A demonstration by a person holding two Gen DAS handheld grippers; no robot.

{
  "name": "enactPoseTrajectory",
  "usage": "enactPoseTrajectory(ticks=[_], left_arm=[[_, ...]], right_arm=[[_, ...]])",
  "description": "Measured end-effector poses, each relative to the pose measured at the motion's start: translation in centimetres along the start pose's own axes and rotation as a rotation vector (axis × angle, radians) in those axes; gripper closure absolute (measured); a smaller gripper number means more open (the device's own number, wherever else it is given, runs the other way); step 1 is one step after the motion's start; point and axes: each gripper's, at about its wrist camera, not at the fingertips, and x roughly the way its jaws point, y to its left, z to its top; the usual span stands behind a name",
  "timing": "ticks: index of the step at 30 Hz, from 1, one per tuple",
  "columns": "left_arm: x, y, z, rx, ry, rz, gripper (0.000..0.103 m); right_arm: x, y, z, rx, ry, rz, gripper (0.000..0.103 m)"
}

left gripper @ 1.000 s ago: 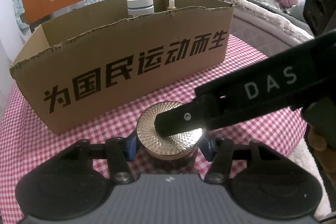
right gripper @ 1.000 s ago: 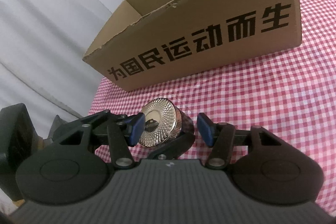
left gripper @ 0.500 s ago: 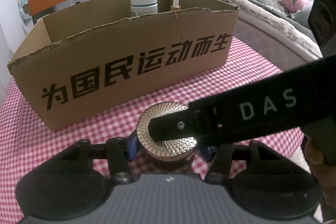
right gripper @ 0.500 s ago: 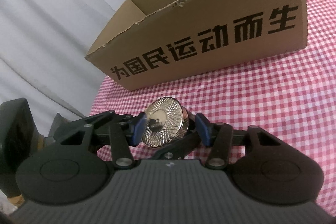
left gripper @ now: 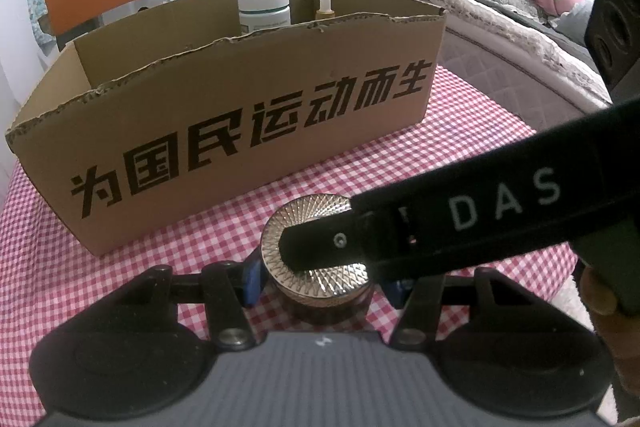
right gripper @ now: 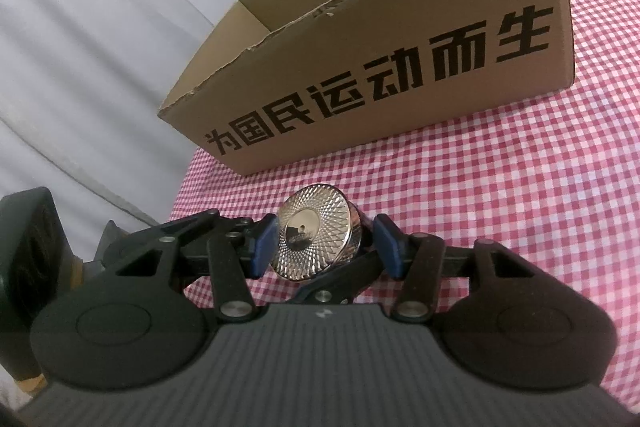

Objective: Organize rigid objects
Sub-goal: 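Close the right gripper on the gold round tin's rim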

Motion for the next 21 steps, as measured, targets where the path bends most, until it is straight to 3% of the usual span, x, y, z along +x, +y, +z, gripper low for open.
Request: enactPoseTrajectory(ticks=[21], left_arm=[[-0.02,-0.18,-0.10,-0.016,-0.003,0.001,0.046]], right_arm=[[0.20,0.01,-0.06,0.006,-0.006,-0.002,0.049]])
